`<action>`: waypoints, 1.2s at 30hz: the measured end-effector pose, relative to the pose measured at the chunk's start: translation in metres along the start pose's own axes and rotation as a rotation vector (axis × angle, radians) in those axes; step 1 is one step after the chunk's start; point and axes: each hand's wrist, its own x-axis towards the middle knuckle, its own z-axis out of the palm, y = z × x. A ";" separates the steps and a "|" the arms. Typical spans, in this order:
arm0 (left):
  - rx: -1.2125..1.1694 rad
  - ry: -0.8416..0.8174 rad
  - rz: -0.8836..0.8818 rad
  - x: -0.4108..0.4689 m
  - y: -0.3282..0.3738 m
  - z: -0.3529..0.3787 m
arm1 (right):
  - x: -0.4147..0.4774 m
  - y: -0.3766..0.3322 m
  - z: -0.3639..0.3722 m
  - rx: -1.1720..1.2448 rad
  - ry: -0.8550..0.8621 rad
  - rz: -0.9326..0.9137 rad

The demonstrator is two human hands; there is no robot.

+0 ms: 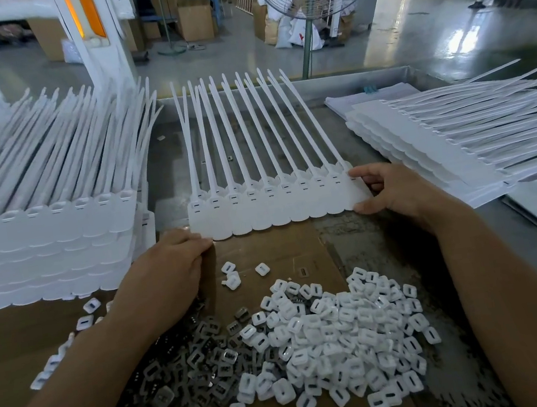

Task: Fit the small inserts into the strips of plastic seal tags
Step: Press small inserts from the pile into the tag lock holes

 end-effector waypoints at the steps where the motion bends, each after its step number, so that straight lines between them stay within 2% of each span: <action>1: 0.002 0.002 0.003 0.000 0.001 0.000 | 0.001 0.001 0.001 0.005 0.017 -0.006; 8: -0.010 -0.085 -0.041 -0.002 0.004 0.004 | 0.007 0.003 0.012 -0.110 0.248 -0.072; 13: -0.060 -0.038 -0.070 -0.003 0.006 -0.001 | 0.006 -0.001 0.018 -0.218 0.316 -0.102; 17: -0.029 -0.064 -0.031 -0.003 0.004 -0.001 | 0.002 -0.012 0.021 -0.403 0.367 -0.265; 20: -0.036 -0.079 -0.026 -0.002 0.004 -0.001 | -0.005 -0.027 0.034 -0.426 0.223 -0.412; 22: -0.028 -0.077 -0.034 -0.001 0.005 -0.001 | -0.009 -0.034 0.044 -0.526 0.101 -0.450; 29: -0.005 -0.081 -0.035 0.002 0.006 -0.001 | -0.023 -0.051 0.053 -0.874 -0.074 -0.326; 36: 0.003 -0.069 -0.044 0.001 0.006 0.000 | -0.021 -0.047 0.057 -0.791 -0.228 -0.254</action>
